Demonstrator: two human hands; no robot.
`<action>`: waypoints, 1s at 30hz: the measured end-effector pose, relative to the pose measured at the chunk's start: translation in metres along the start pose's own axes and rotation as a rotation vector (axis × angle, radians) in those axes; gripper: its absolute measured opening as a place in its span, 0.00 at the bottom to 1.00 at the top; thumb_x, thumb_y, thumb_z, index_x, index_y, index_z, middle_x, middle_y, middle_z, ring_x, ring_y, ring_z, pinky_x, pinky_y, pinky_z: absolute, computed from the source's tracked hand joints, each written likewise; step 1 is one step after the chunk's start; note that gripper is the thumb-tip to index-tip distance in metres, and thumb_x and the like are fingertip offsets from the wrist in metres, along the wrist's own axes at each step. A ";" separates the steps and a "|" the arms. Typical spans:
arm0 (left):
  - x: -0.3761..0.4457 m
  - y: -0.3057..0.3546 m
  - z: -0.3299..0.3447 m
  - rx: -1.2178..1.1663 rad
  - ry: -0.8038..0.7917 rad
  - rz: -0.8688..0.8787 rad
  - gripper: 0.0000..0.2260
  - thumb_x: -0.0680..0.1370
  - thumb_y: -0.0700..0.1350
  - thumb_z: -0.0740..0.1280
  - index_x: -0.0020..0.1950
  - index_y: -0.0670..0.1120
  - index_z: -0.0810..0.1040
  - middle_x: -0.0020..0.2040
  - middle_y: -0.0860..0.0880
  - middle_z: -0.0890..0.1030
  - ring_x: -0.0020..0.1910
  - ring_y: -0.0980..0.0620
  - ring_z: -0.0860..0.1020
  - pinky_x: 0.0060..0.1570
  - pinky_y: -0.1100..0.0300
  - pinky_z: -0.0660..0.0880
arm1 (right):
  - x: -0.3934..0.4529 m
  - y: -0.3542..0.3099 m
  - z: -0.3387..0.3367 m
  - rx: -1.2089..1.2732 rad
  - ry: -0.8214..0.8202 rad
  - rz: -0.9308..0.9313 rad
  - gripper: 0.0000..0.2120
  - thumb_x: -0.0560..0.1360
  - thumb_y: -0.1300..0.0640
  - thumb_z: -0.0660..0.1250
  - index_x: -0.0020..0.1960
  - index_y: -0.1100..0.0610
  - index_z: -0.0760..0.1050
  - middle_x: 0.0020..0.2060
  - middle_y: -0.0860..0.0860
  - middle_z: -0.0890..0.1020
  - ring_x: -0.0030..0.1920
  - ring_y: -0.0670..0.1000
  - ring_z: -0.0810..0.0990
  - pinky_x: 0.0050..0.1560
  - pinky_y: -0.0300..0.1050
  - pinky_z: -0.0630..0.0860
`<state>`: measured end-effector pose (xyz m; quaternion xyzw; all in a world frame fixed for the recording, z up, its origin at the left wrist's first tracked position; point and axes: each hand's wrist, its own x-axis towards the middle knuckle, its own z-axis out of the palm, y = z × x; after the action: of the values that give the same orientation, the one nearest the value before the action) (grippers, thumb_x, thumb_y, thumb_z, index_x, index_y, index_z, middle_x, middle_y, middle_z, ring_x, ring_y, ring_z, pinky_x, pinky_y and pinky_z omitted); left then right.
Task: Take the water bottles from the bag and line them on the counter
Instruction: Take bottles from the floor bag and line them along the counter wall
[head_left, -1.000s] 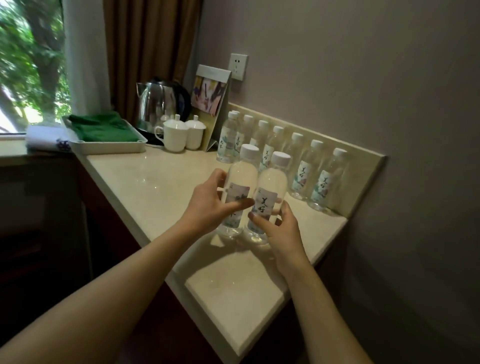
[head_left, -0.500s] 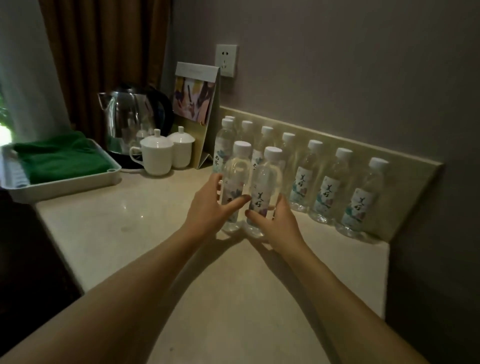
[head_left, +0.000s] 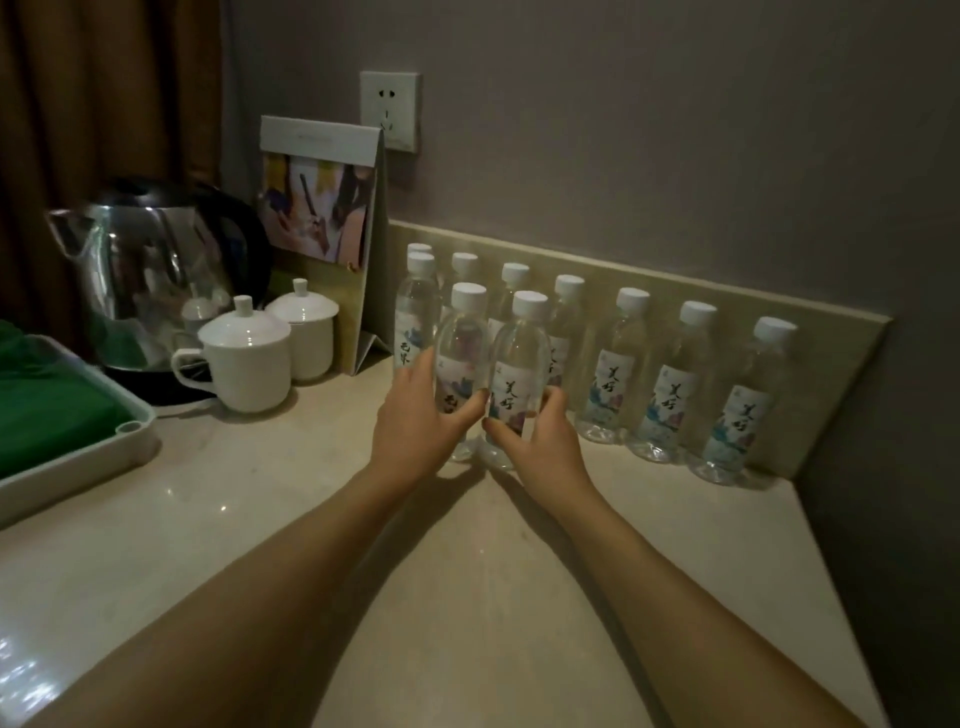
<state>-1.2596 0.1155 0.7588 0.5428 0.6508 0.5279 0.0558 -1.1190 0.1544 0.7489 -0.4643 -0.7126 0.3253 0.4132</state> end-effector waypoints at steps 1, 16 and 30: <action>0.006 -0.005 0.000 0.025 -0.025 0.005 0.24 0.72 0.57 0.73 0.65 0.50 0.72 0.60 0.49 0.76 0.57 0.52 0.75 0.57 0.49 0.78 | 0.002 -0.001 0.004 -0.005 0.019 0.008 0.32 0.73 0.52 0.72 0.69 0.54 0.59 0.58 0.49 0.78 0.57 0.50 0.79 0.57 0.48 0.76; 0.025 -0.050 -0.011 0.134 -0.145 0.062 0.26 0.71 0.62 0.72 0.62 0.50 0.73 0.60 0.51 0.75 0.54 0.53 0.77 0.50 0.56 0.79 | 0.007 -0.011 0.048 -0.283 0.339 0.161 0.31 0.72 0.41 0.68 0.69 0.53 0.64 0.64 0.53 0.74 0.63 0.55 0.74 0.61 0.56 0.75; 0.036 -0.043 0.000 0.130 -0.133 -0.022 0.21 0.75 0.58 0.70 0.59 0.48 0.69 0.55 0.49 0.80 0.53 0.47 0.81 0.49 0.51 0.79 | 0.020 -0.017 0.060 -0.371 0.428 0.183 0.22 0.76 0.44 0.66 0.62 0.58 0.67 0.60 0.54 0.75 0.59 0.54 0.75 0.53 0.46 0.73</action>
<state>-1.3016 0.1499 0.7450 0.5719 0.6844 0.4468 0.0692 -1.1831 0.1619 0.7419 -0.6523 -0.6118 0.1199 0.4310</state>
